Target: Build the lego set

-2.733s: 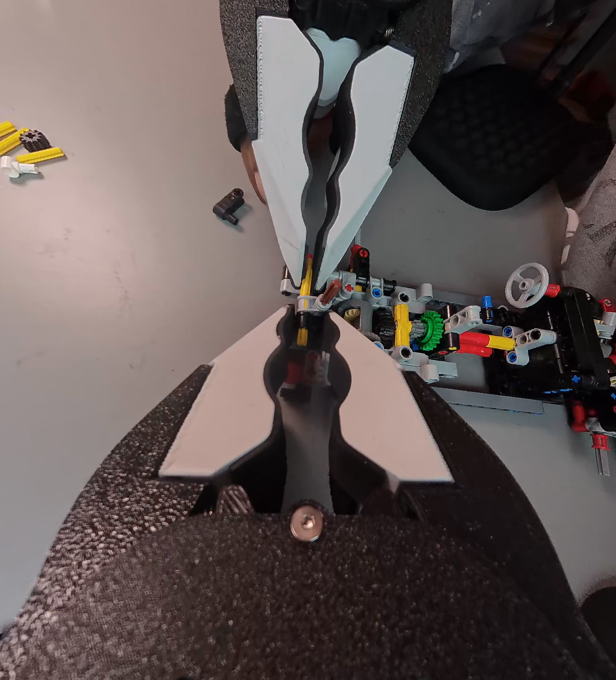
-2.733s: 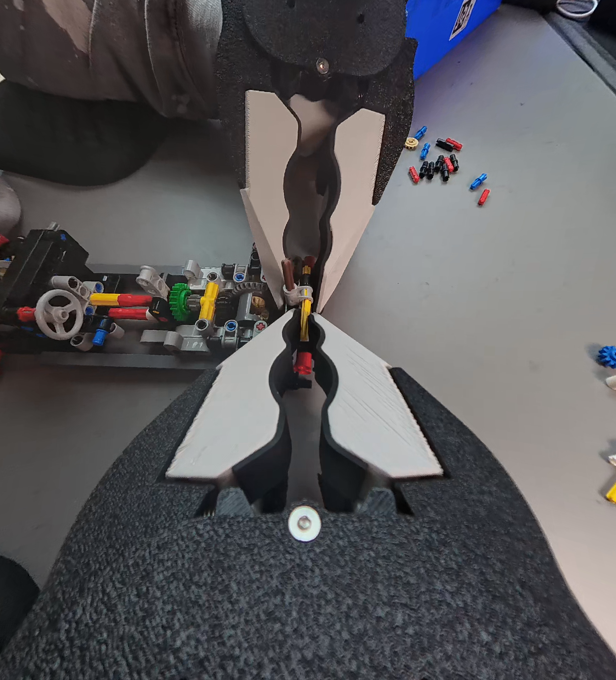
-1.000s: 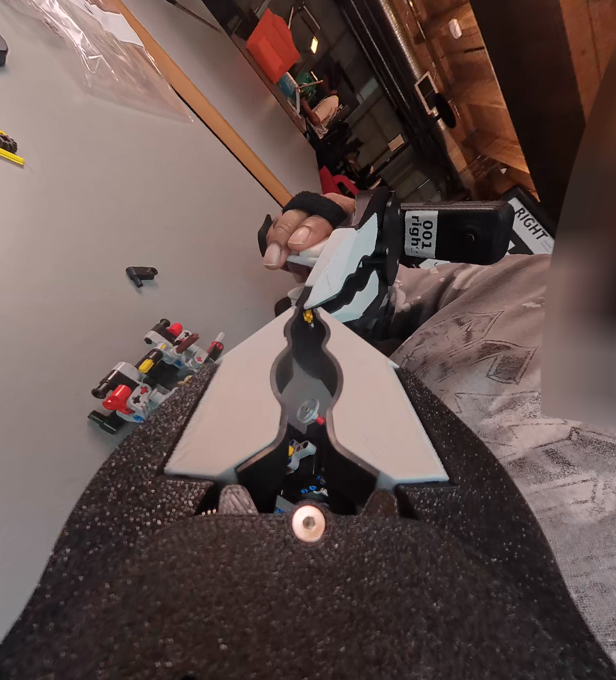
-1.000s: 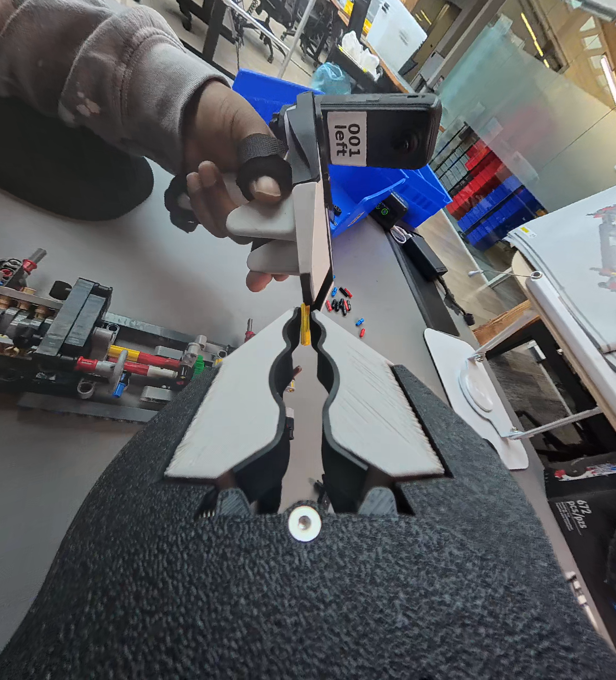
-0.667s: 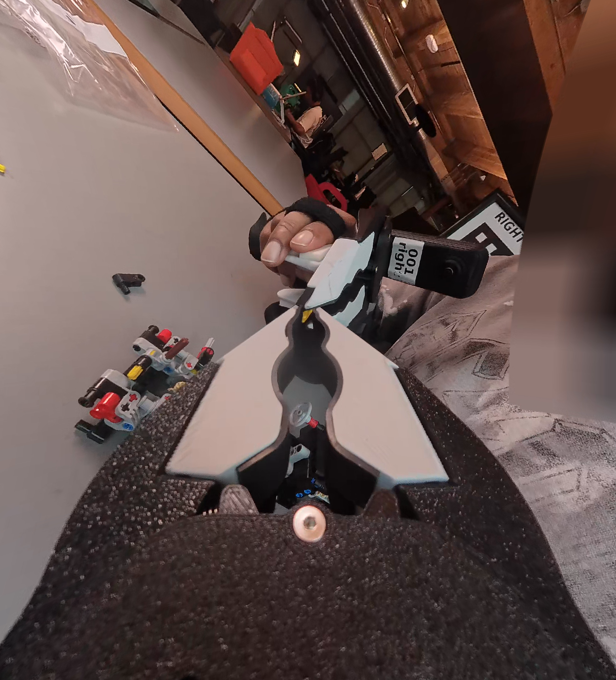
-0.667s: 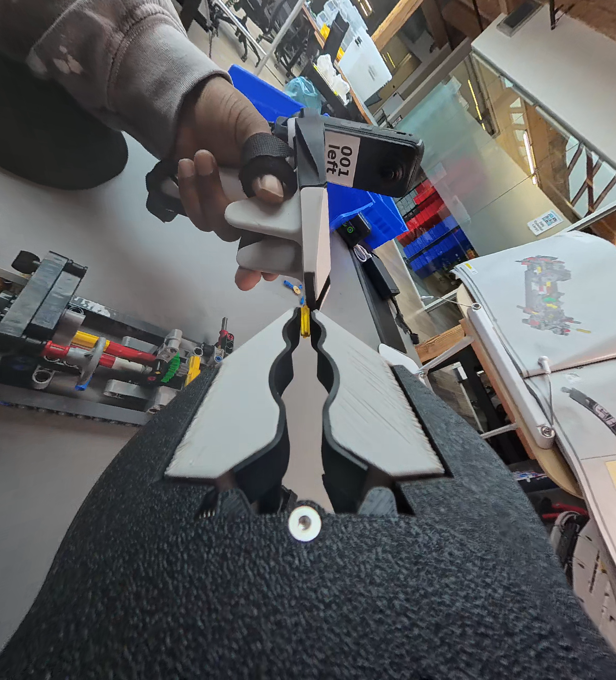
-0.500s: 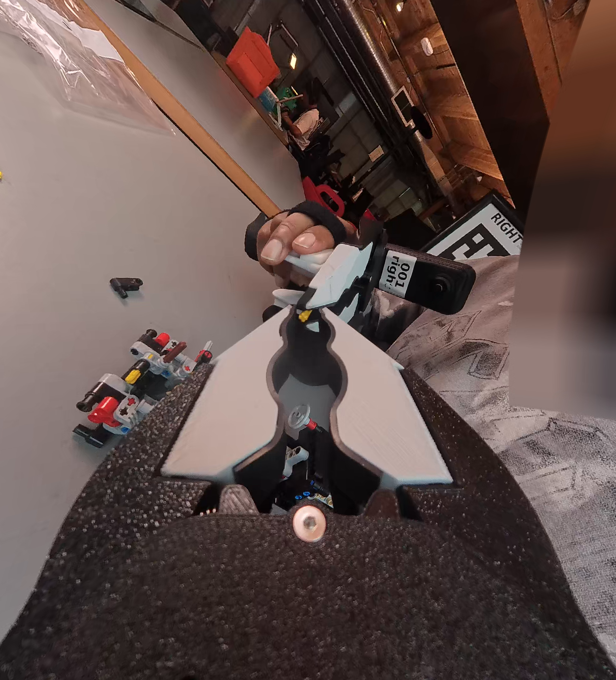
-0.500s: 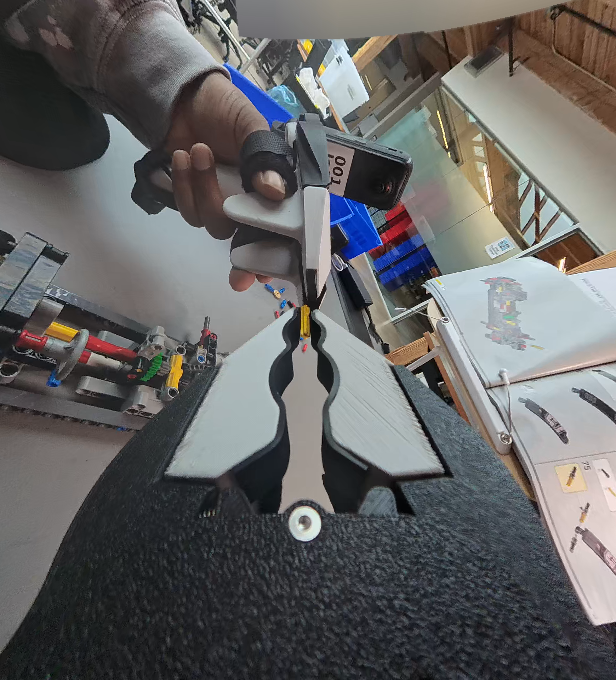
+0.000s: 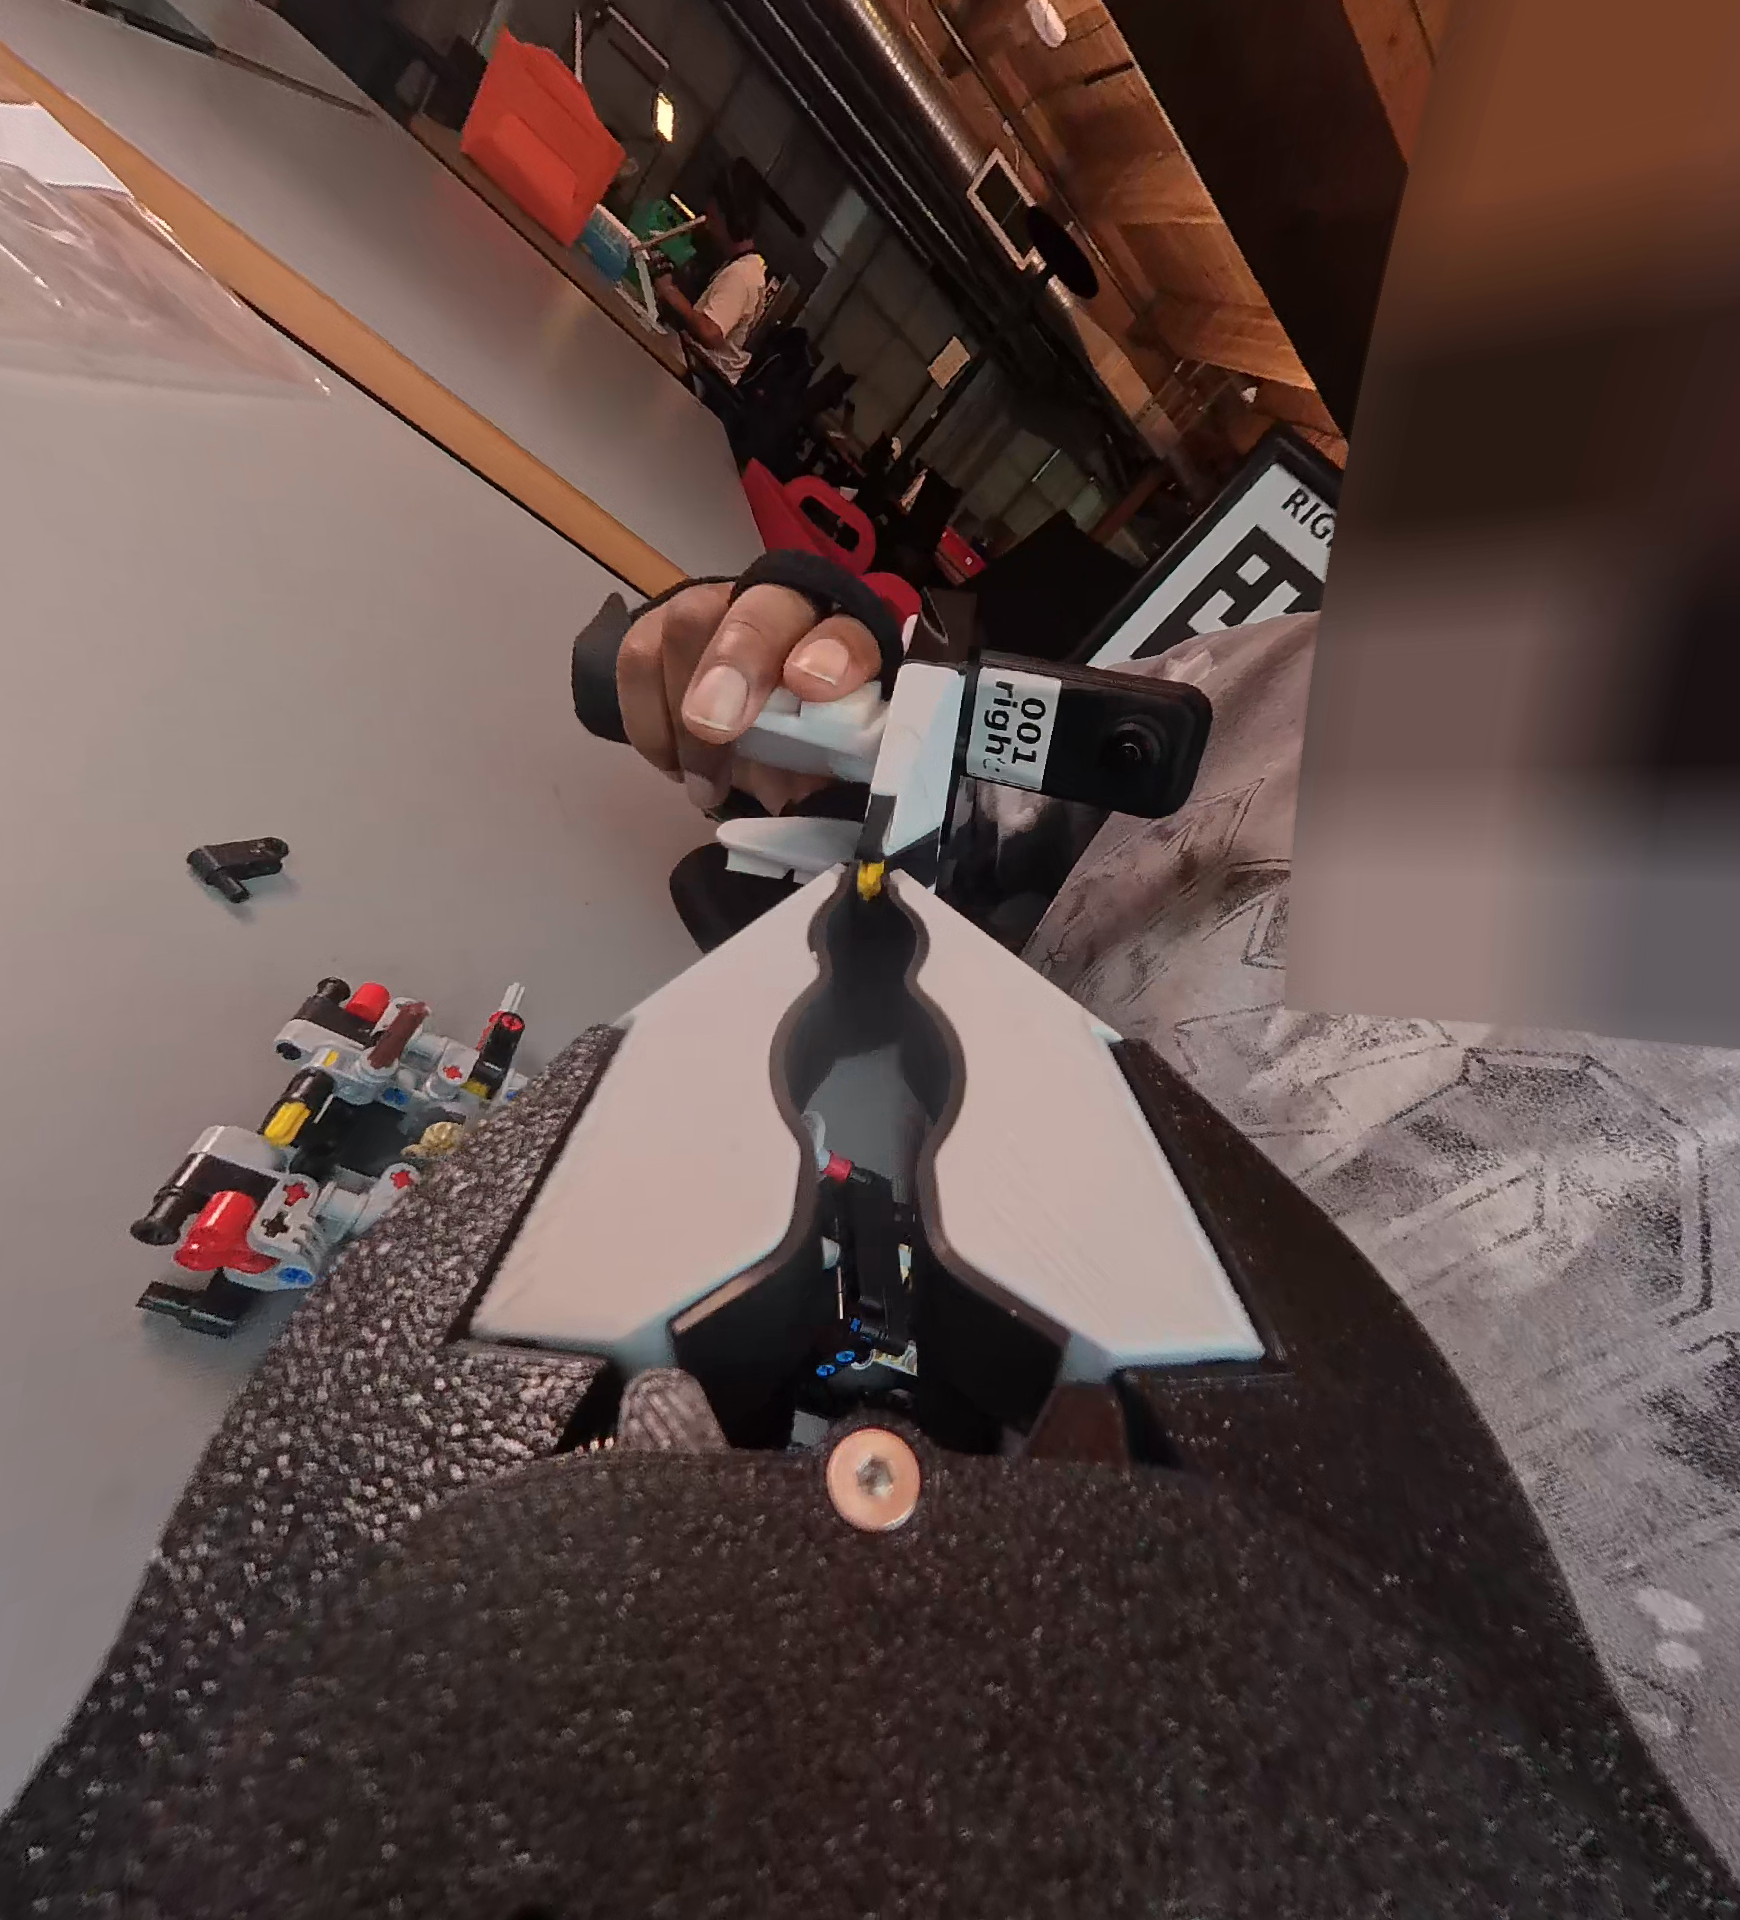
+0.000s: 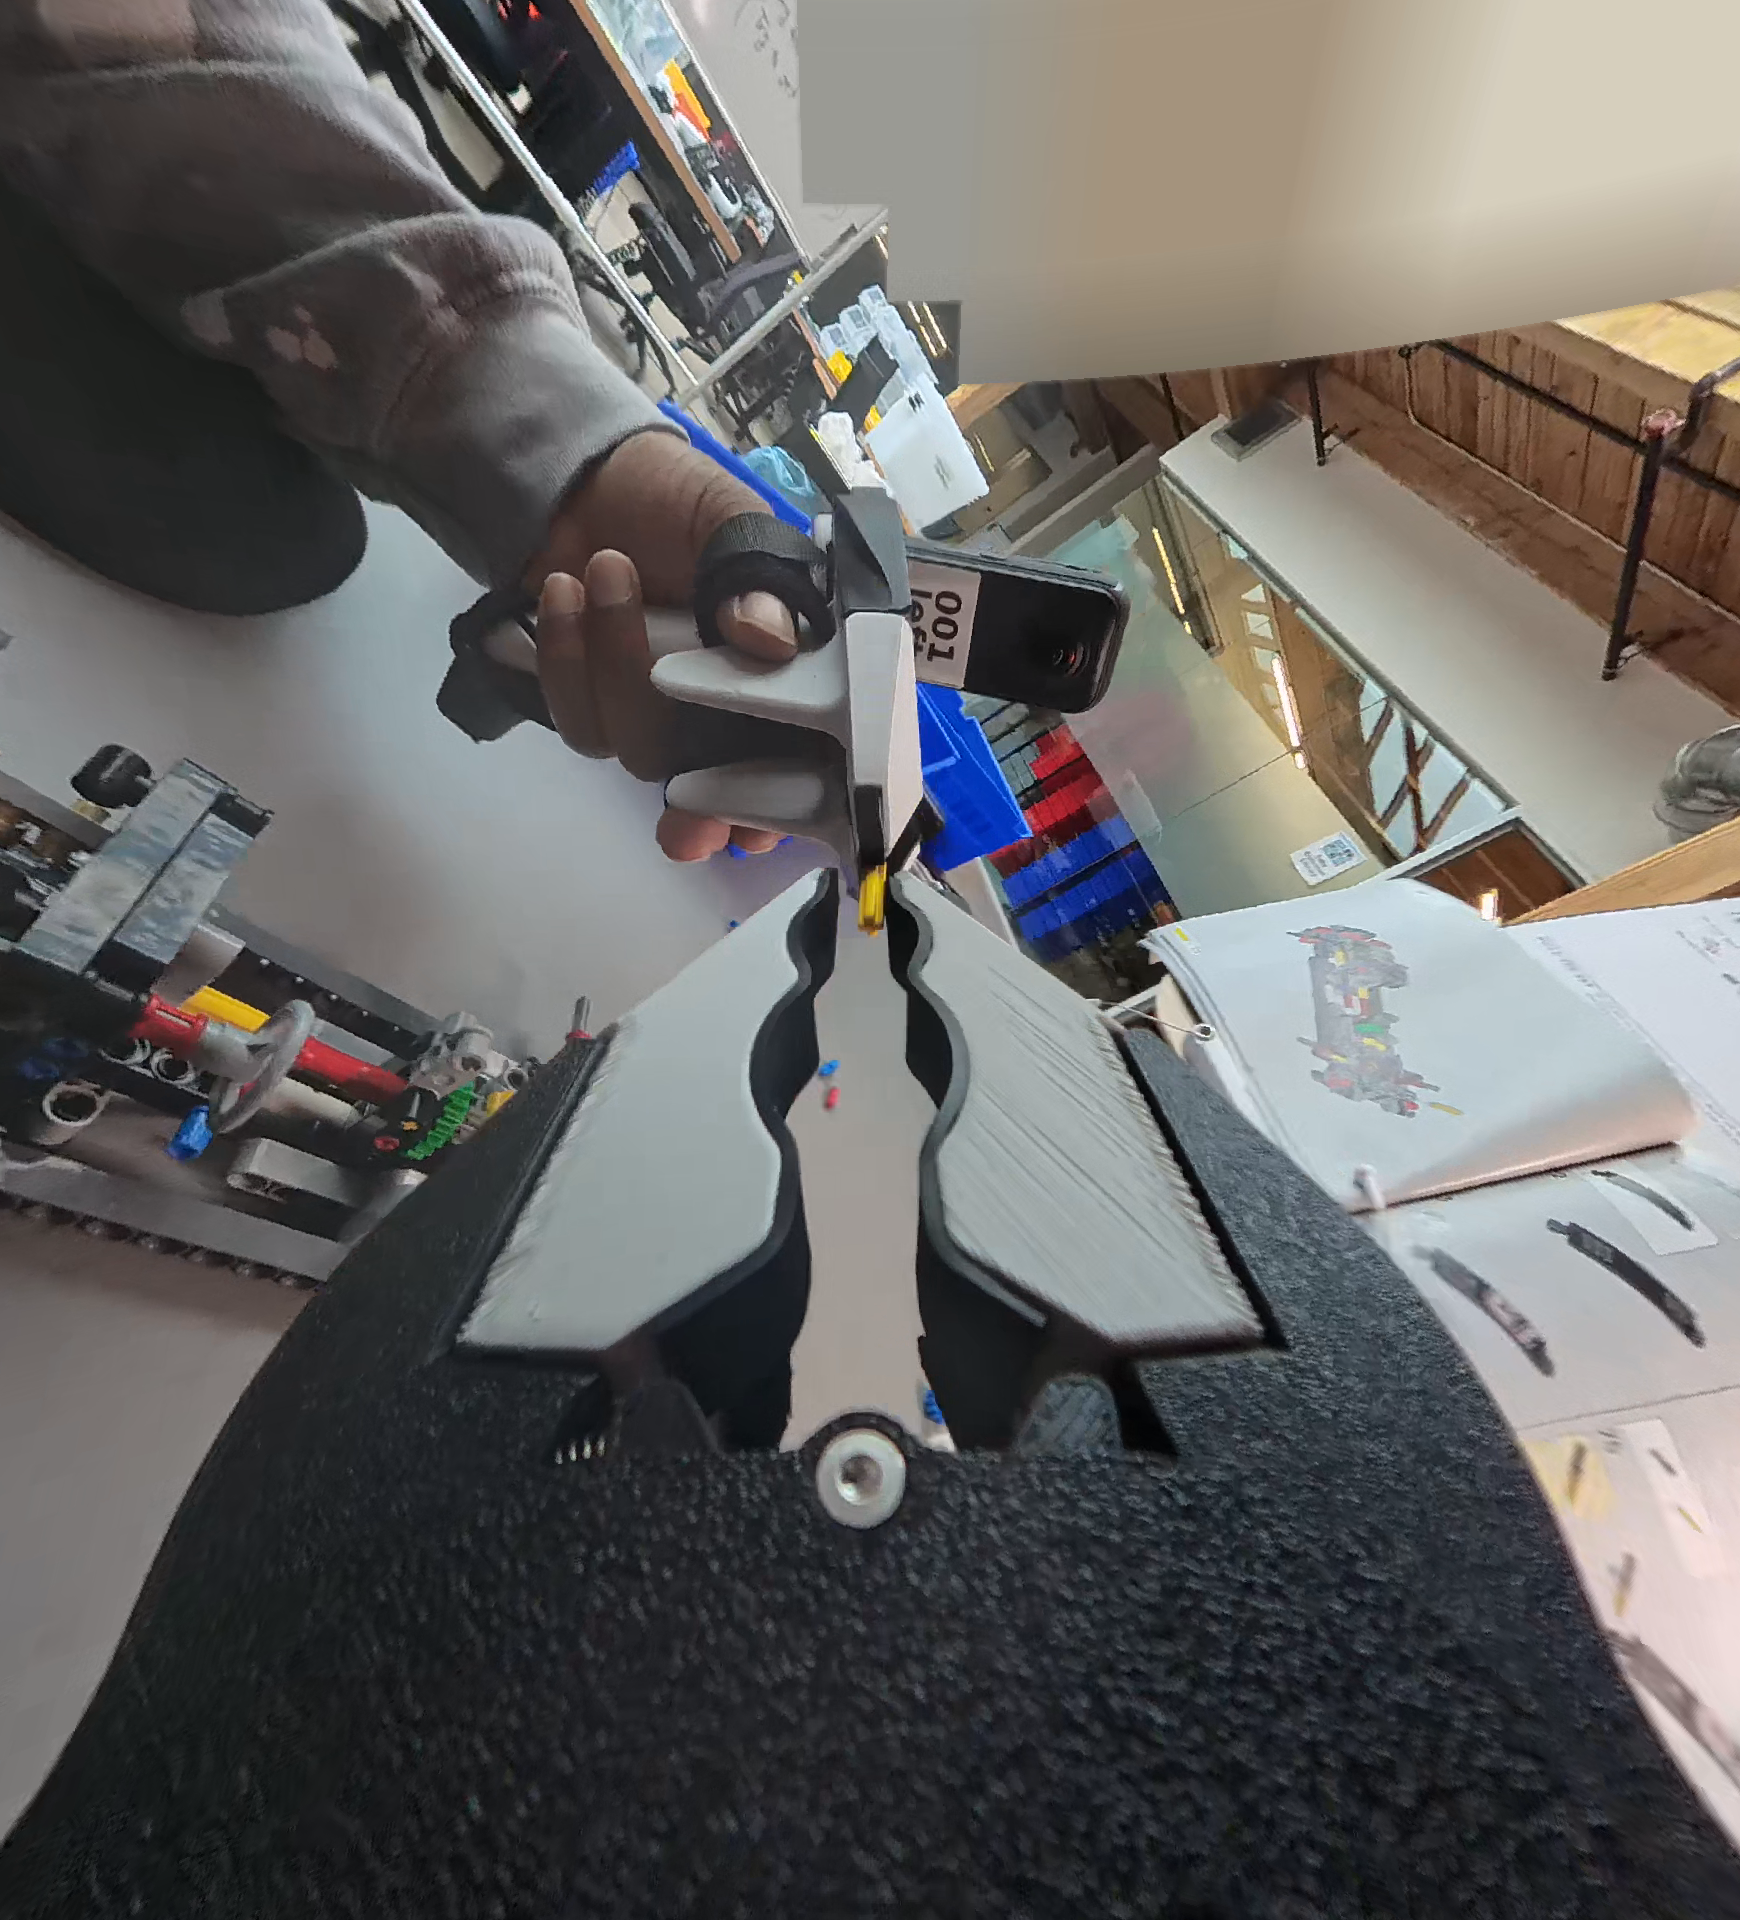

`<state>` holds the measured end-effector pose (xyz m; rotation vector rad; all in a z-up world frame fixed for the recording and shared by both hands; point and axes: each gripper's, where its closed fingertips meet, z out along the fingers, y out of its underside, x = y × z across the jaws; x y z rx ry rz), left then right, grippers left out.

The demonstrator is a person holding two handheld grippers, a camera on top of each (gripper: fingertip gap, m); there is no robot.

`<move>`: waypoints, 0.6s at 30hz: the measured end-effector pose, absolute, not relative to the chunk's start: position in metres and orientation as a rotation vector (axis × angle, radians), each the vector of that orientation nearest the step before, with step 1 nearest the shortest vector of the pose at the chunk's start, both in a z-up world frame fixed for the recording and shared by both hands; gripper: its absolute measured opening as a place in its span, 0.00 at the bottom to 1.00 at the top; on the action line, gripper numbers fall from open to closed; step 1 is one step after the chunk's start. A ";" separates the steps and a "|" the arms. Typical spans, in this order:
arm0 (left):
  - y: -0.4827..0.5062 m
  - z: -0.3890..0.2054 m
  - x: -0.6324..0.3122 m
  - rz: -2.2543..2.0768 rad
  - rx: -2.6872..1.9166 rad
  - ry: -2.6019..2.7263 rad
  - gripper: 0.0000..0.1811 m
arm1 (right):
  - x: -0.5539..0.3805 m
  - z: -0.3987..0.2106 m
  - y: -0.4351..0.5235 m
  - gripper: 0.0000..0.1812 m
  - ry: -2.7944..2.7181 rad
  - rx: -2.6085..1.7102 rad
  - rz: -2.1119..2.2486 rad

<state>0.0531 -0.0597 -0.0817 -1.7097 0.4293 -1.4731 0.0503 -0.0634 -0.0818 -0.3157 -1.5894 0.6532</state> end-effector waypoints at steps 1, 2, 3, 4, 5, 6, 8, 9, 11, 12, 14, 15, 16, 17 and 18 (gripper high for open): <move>-0.060 -0.081 0.052 -1.502 -1.699 0.415 0.01 | 0.051 -0.082 -0.064 0.05 -1.603 -0.341 0.701; -0.060 -0.081 0.051 -1.529 -1.690 0.406 0.01 | 0.052 -0.083 -0.065 0.06 -1.617 -0.366 0.752; -0.061 -0.081 0.051 -1.557 -1.681 0.397 0.01 | 0.053 -0.083 -0.065 0.06 -1.627 -0.393 0.806; -0.061 -0.080 0.051 -1.590 -1.670 0.384 0.01 | 0.054 -0.082 -0.065 0.06 -1.626 -0.416 0.850; -0.060 -0.080 0.050 -1.620 -1.661 0.367 0.01 | 0.055 -0.081 -0.064 0.06 -1.623 -0.434 0.881; -0.059 -0.080 0.050 -1.641 -1.655 0.351 0.01 | 0.055 -0.080 -0.063 0.05 -1.618 -0.444 0.902; -0.057 -0.080 0.050 -1.677 -1.644 0.326 0.01 | 0.056 -0.079 -0.062 0.04 -1.610 -0.452 0.918; -0.056 -0.081 0.051 -1.691 -1.641 0.316 0.01 | 0.055 -0.078 -0.061 0.03 -1.604 -0.453 0.918; -0.055 -0.082 0.052 -1.710 -1.640 0.305 0.01 | 0.055 -0.078 -0.059 0.02 -1.596 -0.457 0.921; -0.054 -0.082 0.053 -1.721 -1.636 0.299 0.01 | 0.055 -0.078 -0.059 0.01 -1.594 -0.458 0.923; -0.053 -0.083 0.053 -1.732 -1.633 0.287 0.01 | 0.055 -0.079 -0.057 0.01 -1.597 -0.463 0.921; -0.053 -0.083 0.053 -1.740 -1.630 0.283 0.01 | 0.055 -0.079 -0.057 0.01 -1.599 -0.465 0.922; -0.053 -0.082 0.053 -1.753 -1.623 0.277 0.01 | 0.055 -0.079 -0.057 0.01 -1.595 -0.466 0.925; -0.053 -0.081 0.053 -1.768 -1.615 0.271 0.01 | 0.055 -0.078 -0.057 0.01 -1.594 -0.468 0.927; -0.054 -0.081 0.053 -1.784 -1.606 0.268 0.00 | 0.054 -0.079 -0.057 0.02 -1.597 -0.472 0.924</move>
